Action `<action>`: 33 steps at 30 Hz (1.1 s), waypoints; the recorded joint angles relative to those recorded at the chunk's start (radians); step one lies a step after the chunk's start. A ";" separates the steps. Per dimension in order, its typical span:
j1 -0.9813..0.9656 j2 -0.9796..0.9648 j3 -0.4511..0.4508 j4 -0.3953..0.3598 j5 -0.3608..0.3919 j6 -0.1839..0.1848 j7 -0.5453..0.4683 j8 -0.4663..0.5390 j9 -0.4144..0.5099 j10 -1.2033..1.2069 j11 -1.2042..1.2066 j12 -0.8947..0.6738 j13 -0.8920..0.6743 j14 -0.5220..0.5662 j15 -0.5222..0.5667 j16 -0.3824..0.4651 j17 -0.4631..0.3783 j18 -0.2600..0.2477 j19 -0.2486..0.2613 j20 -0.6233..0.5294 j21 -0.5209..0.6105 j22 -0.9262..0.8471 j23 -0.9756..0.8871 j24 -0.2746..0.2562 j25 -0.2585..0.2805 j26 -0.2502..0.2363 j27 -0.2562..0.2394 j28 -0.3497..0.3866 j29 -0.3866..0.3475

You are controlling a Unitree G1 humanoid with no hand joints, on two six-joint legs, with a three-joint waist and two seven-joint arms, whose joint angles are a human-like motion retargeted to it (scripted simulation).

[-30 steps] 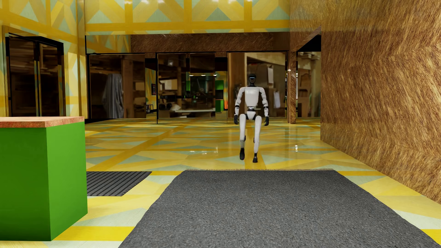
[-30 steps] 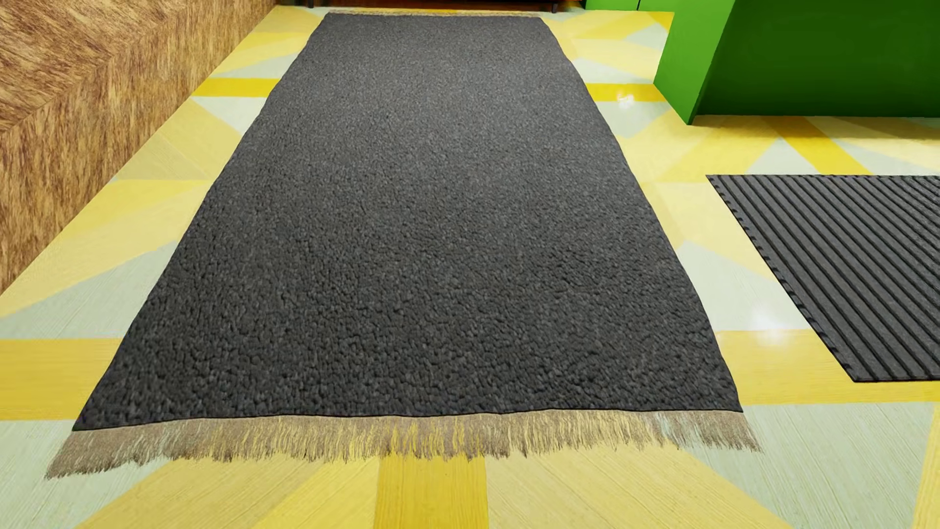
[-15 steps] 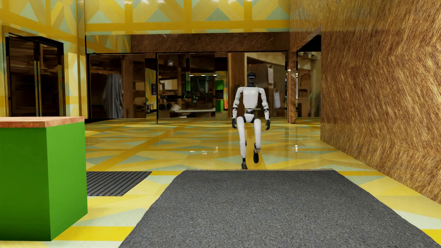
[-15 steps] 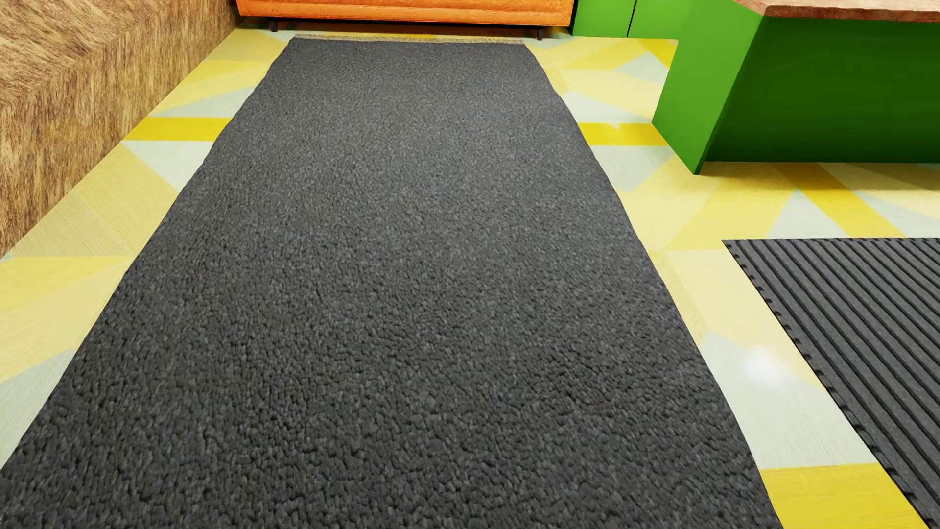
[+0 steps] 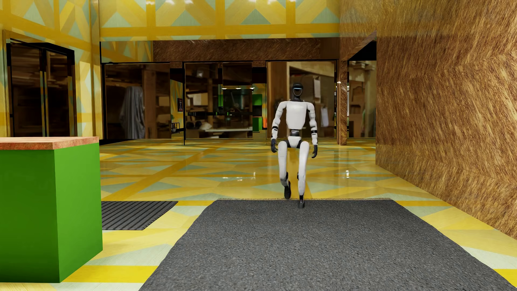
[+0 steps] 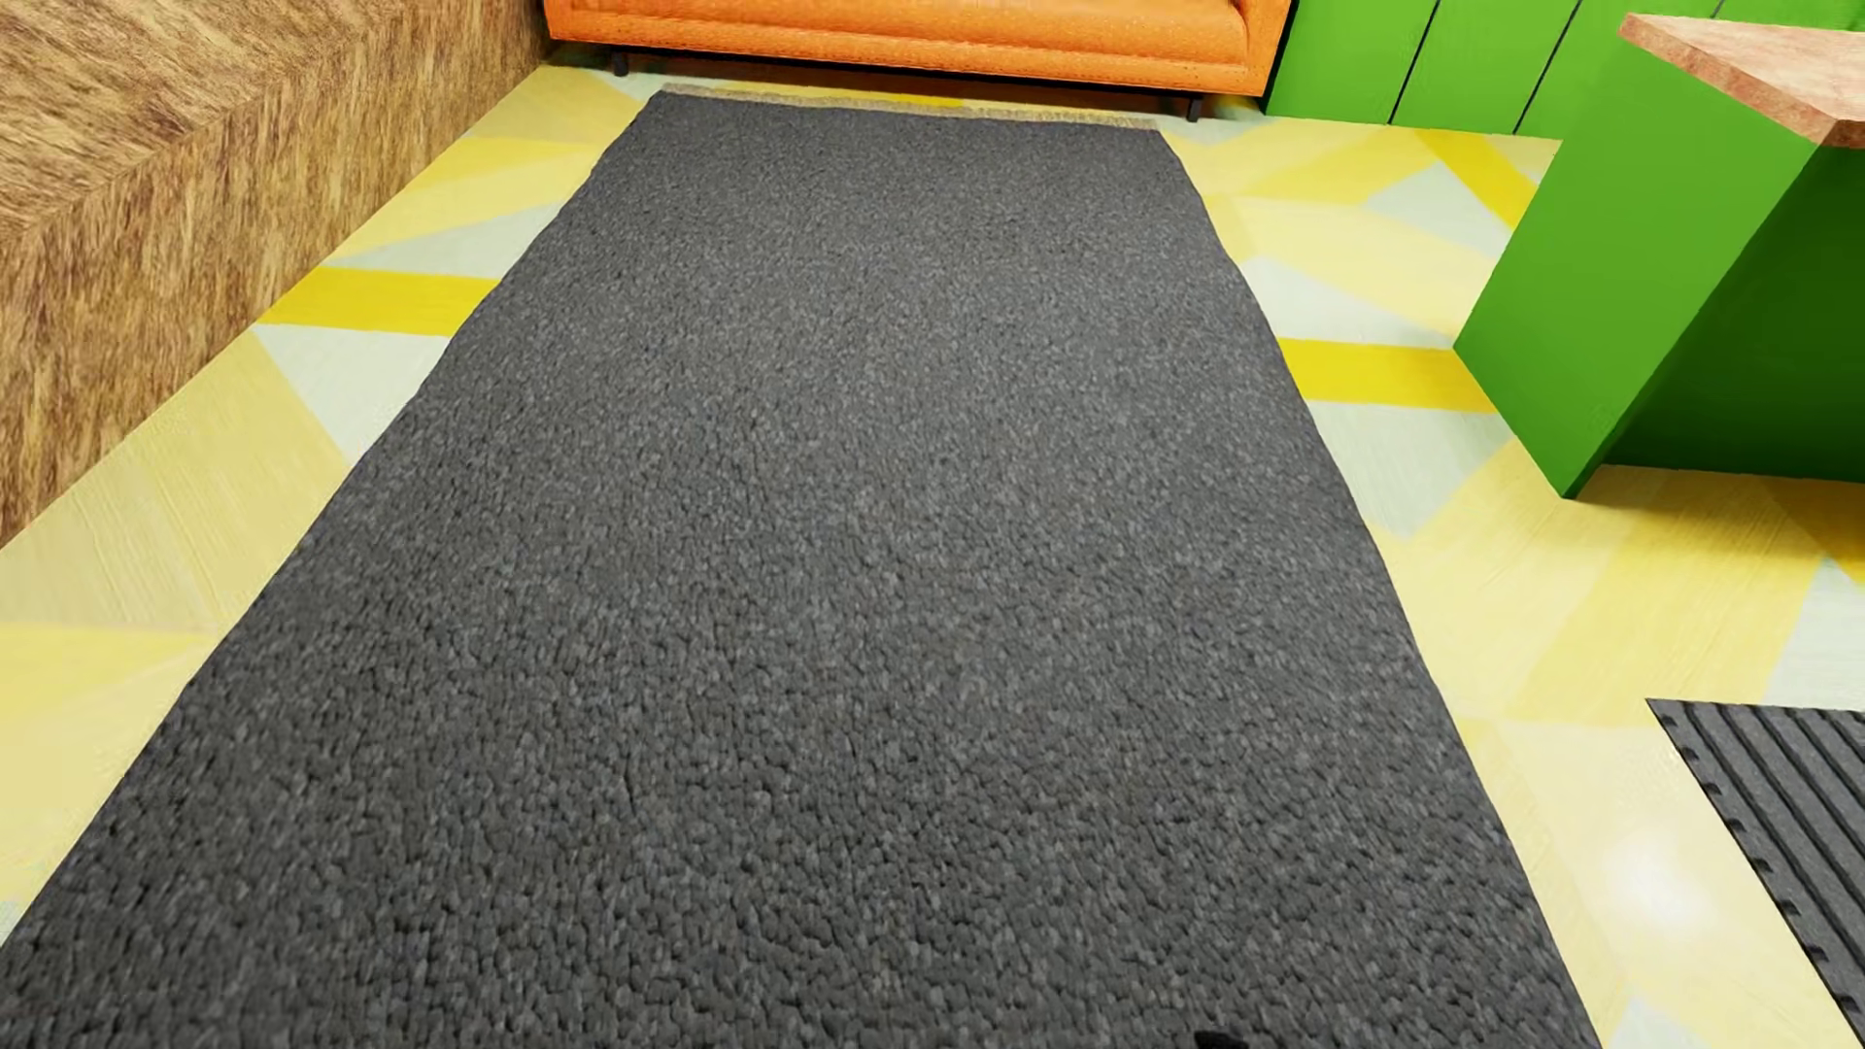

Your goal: Move forward

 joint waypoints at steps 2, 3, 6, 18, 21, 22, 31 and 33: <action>0.151 -0.184 -0.091 -0.014 0.012 0.025 0.000 0.000 0.008 -0.062 0.157 -0.043 0.044 -0.039 -0.025 0.007 0.006 0.000 0.000 0.003 0.015 -0.039 0.027 0.000 0.000 0.000 0.000 0.000 0.000; 0.235 -0.249 -0.152 -0.008 0.021 0.046 0.000 0.000 0.016 -0.101 0.130 -0.071 0.070 -0.049 -0.019 0.012 0.002 0.000 0.000 -0.002 0.024 -0.062 0.051 0.000 0.000 0.000 0.000 0.000 0.000; 0.433 -0.403 -0.297 0.016 0.017 0.068 0.000 0.000 0.044 -0.176 -0.228 -0.146 0.127 -0.113 0.127 0.058 -0.009 0.000 0.000 0.033 0.039 -0.194 0.107 0.000 0.000 0.000 0.000 0.000 0.000; 0.276 -0.314 -0.363 0.150 0.185 0.092 0.000 0.000 0.015 0.569 -0.515 -0.177 0.228 0.175 -0.075 0.048 0.038 0.000 0.000 0.104 0.080 -0.142 0.226 0.000 0.000 0.000 0.000 0.000 0.000; 0.042 -0.072 -0.197 0.137 0.158 0.062 0.000 0.000 0.031 0.611 -0.613 -0.156 0.132 -0.076 -0.273 0.020 0.005 0.000 0.000 0.061 0.063 -0.091 0.170 0.000 0.000 0.000 0.000 0.000 0.000; -0.007 0.001 -0.127 0.139 0.128 0.045 0.000 0.000 0.039 0.517 -0.648 -0.134 0.094 -0.055 -0.336 0.020 -0.012 0.000 0.000 0.053 0.057 -0.109 0.141 0.000 0.000 0.000 0.000 0.000 0.000; -0.165 0.266 0.054 0.092 0.010 -0.003 0.000 0.000 -0.002 -0.041 -0.573 -0.004 -0.077 0.177 -0.210 0.003 -0.062 0.000 0.000 -0.065 -0.105 0.016 -0.057 0.000 0.000 0.000 0.000 0.000 0.000; -0.087 0.112 0.047 0.050 0.000 -0.006 0.000 0.000 -0.012 0.004 -0.271 -0.005 -0.037 0.061 0.083 -0.002 -0.044 0.000 0.000 -0.070 -0.073 0.034 -0.030 0.000 0.000 0.000 0.000 0.000 0.000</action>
